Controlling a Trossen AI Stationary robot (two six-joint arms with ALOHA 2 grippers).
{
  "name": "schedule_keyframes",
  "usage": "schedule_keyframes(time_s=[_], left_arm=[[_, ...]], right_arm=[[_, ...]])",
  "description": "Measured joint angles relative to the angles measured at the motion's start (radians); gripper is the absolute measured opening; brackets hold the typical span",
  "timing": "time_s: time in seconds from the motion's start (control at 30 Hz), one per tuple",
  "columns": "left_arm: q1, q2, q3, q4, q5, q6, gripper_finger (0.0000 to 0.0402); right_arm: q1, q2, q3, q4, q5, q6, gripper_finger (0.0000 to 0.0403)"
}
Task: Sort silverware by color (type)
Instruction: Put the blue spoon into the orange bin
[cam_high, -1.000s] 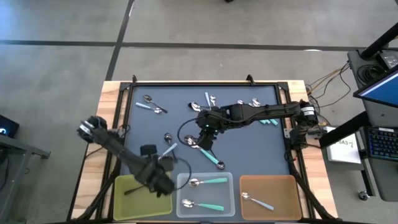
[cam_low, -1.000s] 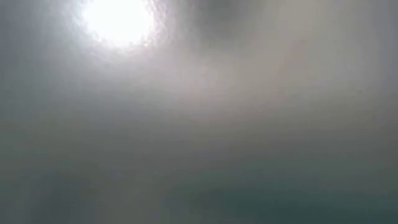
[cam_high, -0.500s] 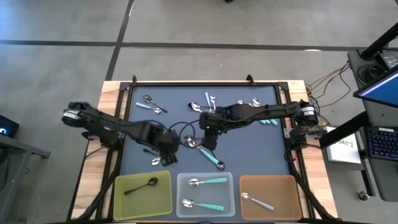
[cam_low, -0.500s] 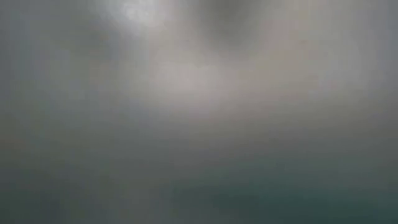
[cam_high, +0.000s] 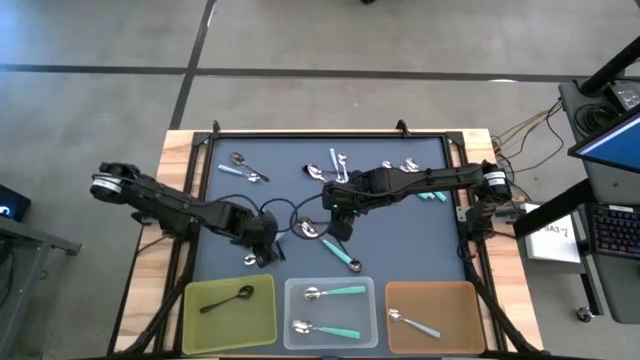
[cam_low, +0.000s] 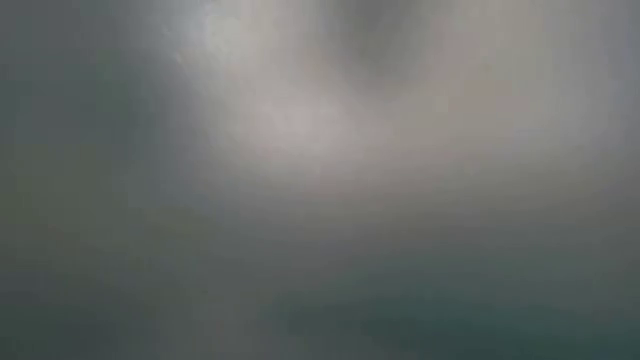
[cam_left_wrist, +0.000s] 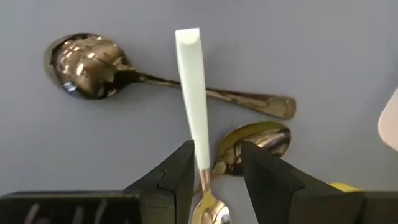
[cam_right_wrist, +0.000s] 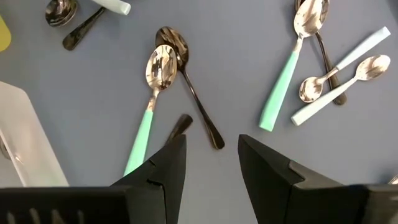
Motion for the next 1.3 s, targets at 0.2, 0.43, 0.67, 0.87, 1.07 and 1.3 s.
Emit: schedule_keyframes(time_s=[0.2, 0.43, 0.67, 0.87, 1.07, 1.3], left_arm=[[0.0, 0.046, -0.032, 0.035, -0.007, -0.002, 0.0113], [0.001, 0.138, -0.028, 0.051, -0.021, 0.014, 0.0113], [0.002, 0.147, -0.012, 0.062, -0.039, 0.034, 0.004], [0.003, 0.101, -0.012, 0.076, -0.073, 0.024, 0.002], [0.002, 0.046, 0.018, 0.078, -0.075, 0.023, 0.0019], [0.002, -0.029, 0.132, 0.074, -0.124, 0.074, 0.0019]], right_arm=[[0.0, 0.0, 0.0, 0.002, 0.0, 0.014, 0.0137], [0.004, 0.0, 0.0, 0.001, -0.001, 0.052, 0.0137], [0.045, -0.023, 0.0, -0.006, -0.003, 0.074, 0.0137], [0.104, -0.047, 0.0, -0.047, -0.001, 0.143, 0.0137], [0.171, -0.075, 0.0, -0.09, 0.032, 0.24, 0.0137], [0.249, -0.092, -0.004, -0.07, 0.256, 0.424, 0.0137]])
